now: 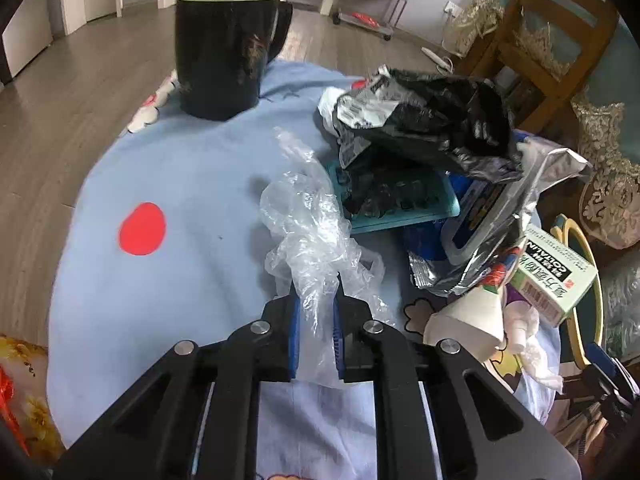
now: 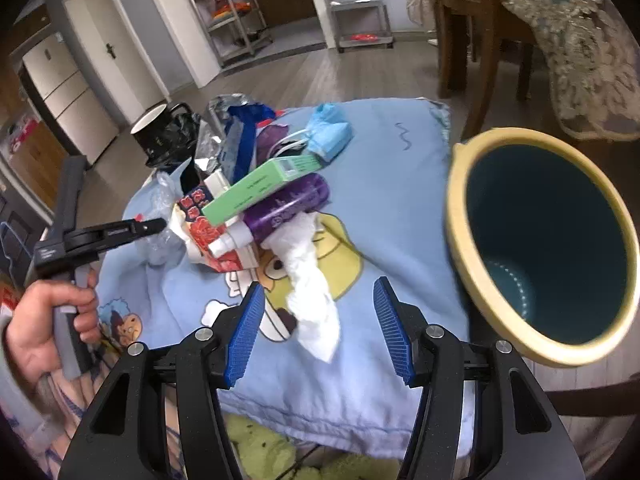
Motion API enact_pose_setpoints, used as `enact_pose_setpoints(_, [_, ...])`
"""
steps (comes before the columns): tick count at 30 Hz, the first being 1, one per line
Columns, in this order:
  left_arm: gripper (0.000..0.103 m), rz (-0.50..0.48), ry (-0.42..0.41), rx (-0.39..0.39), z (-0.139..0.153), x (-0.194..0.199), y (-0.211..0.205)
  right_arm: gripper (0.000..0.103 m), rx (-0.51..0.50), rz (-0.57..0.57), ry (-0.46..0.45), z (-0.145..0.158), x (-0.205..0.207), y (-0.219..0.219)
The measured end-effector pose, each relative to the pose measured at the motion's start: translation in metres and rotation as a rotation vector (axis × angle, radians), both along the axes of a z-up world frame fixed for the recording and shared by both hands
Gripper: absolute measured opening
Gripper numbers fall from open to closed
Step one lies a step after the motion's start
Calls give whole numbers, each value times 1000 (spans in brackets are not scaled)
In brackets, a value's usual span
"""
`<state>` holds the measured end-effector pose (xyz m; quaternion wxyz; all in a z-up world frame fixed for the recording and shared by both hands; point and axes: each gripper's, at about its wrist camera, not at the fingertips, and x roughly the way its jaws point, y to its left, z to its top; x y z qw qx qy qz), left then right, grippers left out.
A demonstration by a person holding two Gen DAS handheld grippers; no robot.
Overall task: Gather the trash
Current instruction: 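Grasp the clear plastic bag with the left gripper while the right grasps the white tissue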
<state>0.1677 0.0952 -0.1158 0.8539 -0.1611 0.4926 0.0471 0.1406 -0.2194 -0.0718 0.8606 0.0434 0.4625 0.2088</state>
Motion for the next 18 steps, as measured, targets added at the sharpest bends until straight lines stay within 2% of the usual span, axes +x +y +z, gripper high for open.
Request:
enact_pose_setpoints(5, [12,55,-62,-81,20,-26,5,58,-19,39,25,-10,15,24])
enact_pose_setpoints(11, [12,47,-172,-130,43,-56,-2,55,-64,71,34,-25,30,46])
enact_pose_setpoints(12, [12,37,-180,-128,45,-55,-5,52,-68,74,37,-28,32,48])
enact_pose_setpoints(16, [12,1,-218,-105,52,-56,-16,20,-69,66,73,-42,36,46])
enact_pose_setpoints(18, [12,1,-234,-108,53,-57,-15,10,-57,65,75,-43,33,42])
